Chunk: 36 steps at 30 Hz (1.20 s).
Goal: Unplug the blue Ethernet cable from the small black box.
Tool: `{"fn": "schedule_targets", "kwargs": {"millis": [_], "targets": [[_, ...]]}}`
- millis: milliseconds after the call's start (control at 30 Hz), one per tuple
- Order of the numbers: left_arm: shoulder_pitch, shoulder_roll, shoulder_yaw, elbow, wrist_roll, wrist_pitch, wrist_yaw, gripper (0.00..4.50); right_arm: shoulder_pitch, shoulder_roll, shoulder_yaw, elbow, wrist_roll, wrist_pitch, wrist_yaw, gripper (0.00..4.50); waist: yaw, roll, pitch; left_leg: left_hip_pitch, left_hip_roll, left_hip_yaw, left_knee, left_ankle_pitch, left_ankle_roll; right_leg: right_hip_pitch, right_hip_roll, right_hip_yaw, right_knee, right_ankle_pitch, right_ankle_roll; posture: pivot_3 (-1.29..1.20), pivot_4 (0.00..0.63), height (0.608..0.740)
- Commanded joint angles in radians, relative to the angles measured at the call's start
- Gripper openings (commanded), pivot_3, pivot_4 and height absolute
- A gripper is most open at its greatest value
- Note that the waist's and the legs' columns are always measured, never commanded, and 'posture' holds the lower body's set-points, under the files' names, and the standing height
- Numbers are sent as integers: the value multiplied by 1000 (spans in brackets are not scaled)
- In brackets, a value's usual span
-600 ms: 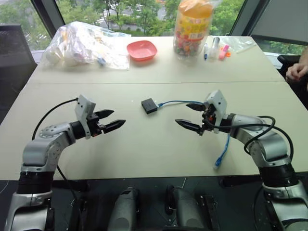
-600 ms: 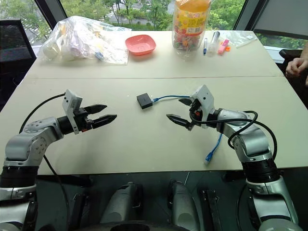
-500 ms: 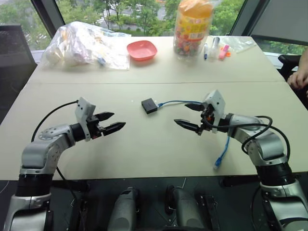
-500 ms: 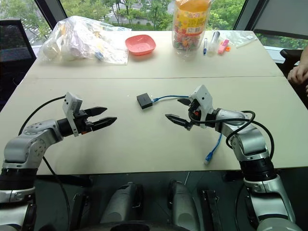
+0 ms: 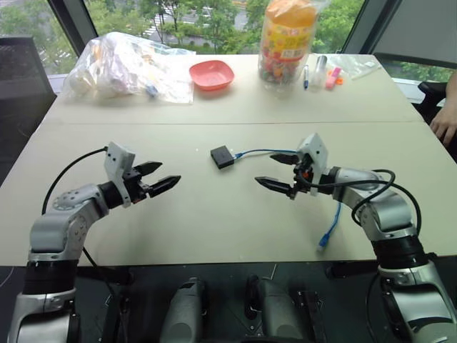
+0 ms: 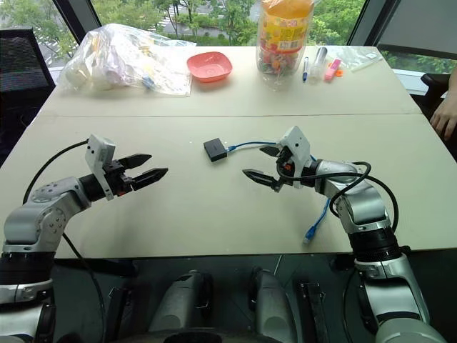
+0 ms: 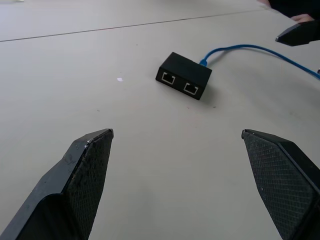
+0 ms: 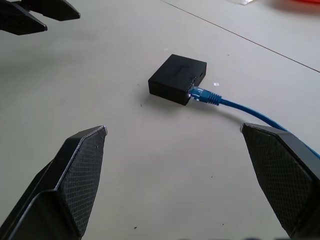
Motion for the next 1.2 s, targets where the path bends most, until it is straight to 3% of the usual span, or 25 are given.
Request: {"fn": "schedule_targets", "kwargs": {"millis": [33,200,333,500,667,800,900,1000,1100,1200], "targets": [[-94,18,1,61,44,-101,-26,4267,-117,59,-7,140,-29,-93,3,4500,-1,0,0,0,0,0,0,0,0,0,0,0,0,0,0,0,150,740],[-215,53,-36,182,98,-165,-107,4267,-367,167,43,613,-153,-309,45,4500,-9,0,0,1,0,1,1,1,-1,0,2,0,1,1,-2,0,150,740],[-226,63,-17,170,96,-158,-94,4267,-551,239,104,1020,-295,-497,41,4500,-25,0,0,0,-1,3,-1,1,-1,-1,2,1,5,3,2,0,150,740],[-115,46,3,38,78,-118,-39,4267,-641,304,165,1259,-443,-582,0,4500,-31,0,0,0,-2,4,-2,1,-1,-3,1,2,11,3,2,0,150,740],[21,20,47,-117,54,-63,52,4267,-666,355,167,1325,-514,-577,-6,4500,-35,-1,0,7,0,3,-2,2,-2,1,0,5,11,2,3,0,150,740],[71,14,68,-160,42,-40,88,4307,-680,395,167,1320,-537,-638,92,3211,-34,0,0,16,2,2,-2,2,-5,8,1,5,11,0,0,0,150,740],[59,6,51,-132,58,-50,96,4307,-685,409,211,1307,-597,-737,148,1546,-35,0,0,16,3,2,-2,2,-6,7,3,5,11,0,-1,0,150,740],[28,-1,30,-90,74,-64,93,4307,-695,398,234,1301,-648,-797,102,75,-35,0,0,16,4,2,-2,2,-5,6,4,6,12,0,-1,0,150,740],[-3,-7,13,-49,86,-82,82,4307,-703,380,220,1296,-662,-822,50,75,-34,0,0,16,4,3,-3,2,-5,6,5,6,12,0,-2,0,150,740],[-65,-17,-11,31,102,-115,58,4307,-705,331,228,1268,-707,-906,-102,75,-31,0,0,16,4,4,-3,3,-5,5,5,7,12,0,-2,0,150,740]]}}
